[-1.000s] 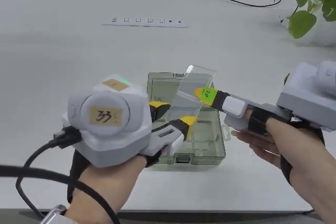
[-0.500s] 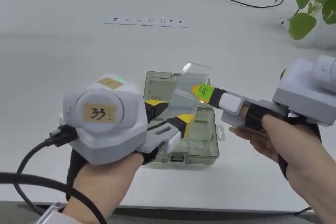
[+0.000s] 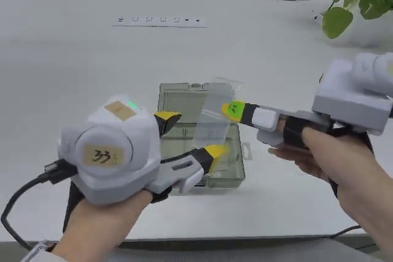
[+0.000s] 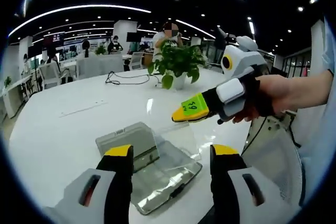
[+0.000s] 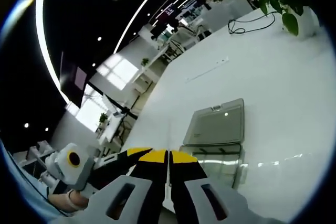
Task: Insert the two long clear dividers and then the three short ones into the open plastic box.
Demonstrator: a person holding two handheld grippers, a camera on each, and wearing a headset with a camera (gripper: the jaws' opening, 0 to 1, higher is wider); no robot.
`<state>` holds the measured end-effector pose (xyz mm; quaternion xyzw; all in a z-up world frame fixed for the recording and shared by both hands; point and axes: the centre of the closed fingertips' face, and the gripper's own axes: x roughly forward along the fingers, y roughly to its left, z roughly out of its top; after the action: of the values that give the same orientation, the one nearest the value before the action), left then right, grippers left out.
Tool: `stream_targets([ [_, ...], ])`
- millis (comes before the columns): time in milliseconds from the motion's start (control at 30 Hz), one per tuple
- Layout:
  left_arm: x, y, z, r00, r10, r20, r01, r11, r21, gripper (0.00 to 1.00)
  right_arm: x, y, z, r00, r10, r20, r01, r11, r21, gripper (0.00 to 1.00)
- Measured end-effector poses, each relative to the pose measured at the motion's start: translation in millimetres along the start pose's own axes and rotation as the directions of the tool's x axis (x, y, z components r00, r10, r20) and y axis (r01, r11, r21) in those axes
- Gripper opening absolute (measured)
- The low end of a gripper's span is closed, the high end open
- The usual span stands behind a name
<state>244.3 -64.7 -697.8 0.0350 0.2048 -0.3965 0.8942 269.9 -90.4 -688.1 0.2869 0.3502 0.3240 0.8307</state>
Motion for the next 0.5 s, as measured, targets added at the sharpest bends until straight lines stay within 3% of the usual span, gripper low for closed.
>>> stream_targets([
  [33,-1.3,1.7,-5.1,0.9994,-0.012,-0.033,0.012,1.0,0.02,0.67,1.2,-1.4,-2.2,0.9997,-0.008,-0.023,0.008,1.0,0.007,0.02],
  [67,-1.2,1.6,-3.8,0.9995,-0.026,-0.017,0.026,0.999,0.037,0.72,2.1,-4.1,-2.5,0.9993,-0.023,-0.03,0.023,1.0,0.001,0.02],
  [100,-1.5,4.0,-7.1,0.9991,-0.034,-0.023,0.036,0.997,0.064,0.75,3.6,-8.2,-7.2,0.9966,-0.042,-0.07,0.042,0.999,-0.012,0.02],
  [233,-2.7,8.8,-18.5,0.9967,-0.058,-0.057,0.064,0.992,0.111,0.94,9.8,-16.3,-11.3,0.9886,-0.09,-0.121,0.09,0.996,-0.007,0.02],
  [267,-3.8,8.5,-23.9,0.9943,-0.077,-0.073,0.088,0.983,0.16,0.97,10.7,-21.1,-14.7,0.9799,-0.119,-0.16,0.119,0.993,-0.013,0.02],
  [333,-7.1,9.5,-34.7,0.9888,-0.093,-0.116,0.113,0.977,0.181,1.0,13.9,-25.5,-15.0,0.9697,-0.149,-0.194,0.148,0.989,-0.018,0.02],
  [500,-12.9,15.0,-39.5,0.9897,-0.091,-0.111,0.109,0.979,0.169,1.0,20.9,-39.0,-9.4,0.9293,-0.232,-0.287,0.221,0.973,-0.071,0.02],
])
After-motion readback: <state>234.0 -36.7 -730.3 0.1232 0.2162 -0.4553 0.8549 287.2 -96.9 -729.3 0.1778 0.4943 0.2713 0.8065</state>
